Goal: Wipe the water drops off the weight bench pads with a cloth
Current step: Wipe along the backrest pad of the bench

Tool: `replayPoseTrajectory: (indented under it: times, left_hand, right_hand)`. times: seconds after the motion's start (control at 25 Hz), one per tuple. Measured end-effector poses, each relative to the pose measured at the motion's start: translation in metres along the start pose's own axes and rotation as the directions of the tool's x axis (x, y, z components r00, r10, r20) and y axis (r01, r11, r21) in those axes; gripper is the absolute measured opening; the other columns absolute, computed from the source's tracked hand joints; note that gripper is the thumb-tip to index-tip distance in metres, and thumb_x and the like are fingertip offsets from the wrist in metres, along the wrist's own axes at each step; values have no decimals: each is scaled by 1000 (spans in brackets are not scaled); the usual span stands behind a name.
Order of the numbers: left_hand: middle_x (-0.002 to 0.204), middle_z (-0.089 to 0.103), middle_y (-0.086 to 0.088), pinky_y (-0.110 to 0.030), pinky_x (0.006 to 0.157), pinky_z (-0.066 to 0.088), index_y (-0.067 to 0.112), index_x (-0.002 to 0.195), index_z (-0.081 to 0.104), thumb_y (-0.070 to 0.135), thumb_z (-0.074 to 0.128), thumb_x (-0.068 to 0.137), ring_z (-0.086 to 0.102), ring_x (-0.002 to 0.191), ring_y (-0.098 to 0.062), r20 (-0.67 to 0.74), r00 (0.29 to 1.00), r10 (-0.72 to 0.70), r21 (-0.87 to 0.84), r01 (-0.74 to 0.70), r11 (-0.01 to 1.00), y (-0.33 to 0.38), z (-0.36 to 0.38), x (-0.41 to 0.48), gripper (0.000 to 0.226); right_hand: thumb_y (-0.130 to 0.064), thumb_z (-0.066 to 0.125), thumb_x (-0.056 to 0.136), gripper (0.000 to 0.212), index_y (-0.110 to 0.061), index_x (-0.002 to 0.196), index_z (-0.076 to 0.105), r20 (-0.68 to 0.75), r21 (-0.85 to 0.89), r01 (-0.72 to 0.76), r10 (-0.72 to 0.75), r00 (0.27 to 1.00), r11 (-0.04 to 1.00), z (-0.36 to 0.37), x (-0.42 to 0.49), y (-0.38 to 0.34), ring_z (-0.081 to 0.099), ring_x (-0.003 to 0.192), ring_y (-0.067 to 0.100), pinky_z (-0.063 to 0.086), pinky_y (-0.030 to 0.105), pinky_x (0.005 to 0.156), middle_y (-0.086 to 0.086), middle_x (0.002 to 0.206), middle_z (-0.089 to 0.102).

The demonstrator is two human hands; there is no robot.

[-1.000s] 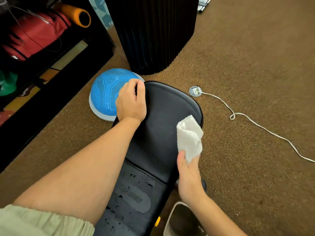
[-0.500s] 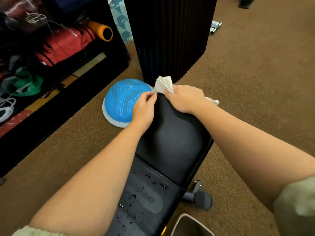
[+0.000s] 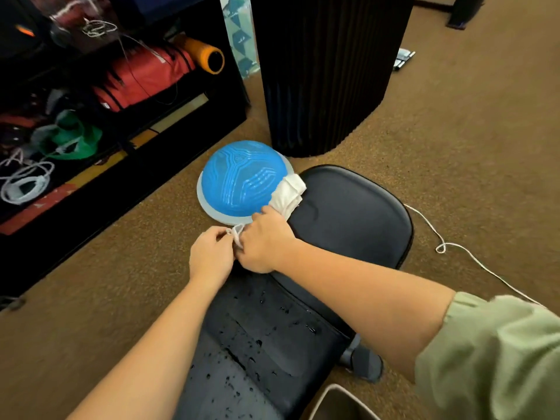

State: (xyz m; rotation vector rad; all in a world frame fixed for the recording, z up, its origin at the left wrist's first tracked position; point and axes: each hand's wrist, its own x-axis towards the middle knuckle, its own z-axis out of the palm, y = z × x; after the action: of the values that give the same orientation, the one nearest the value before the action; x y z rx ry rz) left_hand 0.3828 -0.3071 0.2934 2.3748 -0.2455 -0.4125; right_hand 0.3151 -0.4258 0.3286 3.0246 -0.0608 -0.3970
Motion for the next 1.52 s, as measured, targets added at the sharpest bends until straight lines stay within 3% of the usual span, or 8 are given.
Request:
replayPoseTrajectory:
  times: [0.24, 0.44, 0.64, 0.76, 0.96, 1.08, 1.28, 1.52]
  left_hand:
    - [113, 70, 5, -30, 87, 40, 21, 118, 74, 22, 55, 104, 61, 109, -17, 59, 997, -39, -242, 52, 969, -19, -5, -13, 23]
    - [103, 64, 19, -33, 89, 40, 26, 113, 72, 25, 55, 105, 58, 108, -13, 54, 996, -70, -222, 81, 972, -41, -24, -17, 19]
    - [129, 68, -4, -35, 99, 42, 14, 126, 71, 32, 41, 111, 59, 122, -28, 243, 966, -92, 0, 95, 996, -46, -16, -15, 38]
    - [123, 74, -13, -46, 109, 46, 15, 115, 78, 49, 32, 111, 65, 118, -36, 391, 899, -199, 7, 213, 977, -57, -14, -8, 58]
    - [115, 76, -14, -34, 66, 51, 9, 107, 76, 50, 30, 112, 66, 75, -17, 497, 836, -232, -143, 343, 928, -76, -31, -9, 62]
    - [145, 62, -7, -47, 112, 42, 20, 130, 70, 63, 31, 108, 65, 116, -25, 593, 753, -285, -18, 367, 930, -100, -34, -12, 63]
    - [153, 57, 2, -43, 121, 37, 32, 152, 54, 74, 36, 101, 56, 135, -22, 723, 636, -270, -97, 480, 872, -124, -13, -15, 68]
    - [145, 63, 3, -46, 122, 36, 35, 145, 60, 70, 33, 101, 58, 132, -20, 647, 733, -211, -167, 405, 899, -129, -5, -16, 62]
  right_hand:
    - [-56, 16, 104, 52, -31, 108, 61, -34, -80, 41, -43, 998, 996, -4, 8, 42, 57, 102, 25, 33, 45, 92, -4, 102, 68]
    - [-57, 21, 104, 62, -18, 123, 65, -124, 30, -419, 420, 899, 907, -22, 6, 117, 64, 107, 34, 40, 46, 92, 11, 109, 73]
    - [-52, 15, 105, 64, -19, 97, 69, -139, 23, -184, 185, 973, 983, 7, 5, 29, 58, 103, 26, 30, 46, 104, -1, 93, 71]
    - [-54, 5, 100, 75, -19, 129, 65, -102, 46, -78, 83, 991, 996, 24, -9, 22, 54, 123, 27, 22, 47, 116, -1, 121, 69]
    - [-56, 8, 102, 71, -22, 162, 25, -153, 114, -146, 162, 975, 983, 36, -80, 52, 16, 157, 19, 6, 43, 125, -4, 168, 27]
    - [-58, 1, 100, 71, -30, 163, 13, -130, 160, -291, 313, 941, 943, 30, -110, 63, 4, 158, 14, 0, 42, 126, -10, 170, 15]
    - [-48, 16, 108, 56, -30, 159, 31, -69, 580, -357, 481, 874, 732, 4, -66, 19, 0, 156, 8, -9, 34, 122, -10, 169, 22]
    - [-51, 19, 103, 63, -23, 149, 50, -68, 314, -27, 51, 996, 949, 31, -36, -51, 28, 152, 17, 0, 47, 125, -5, 155, 49]
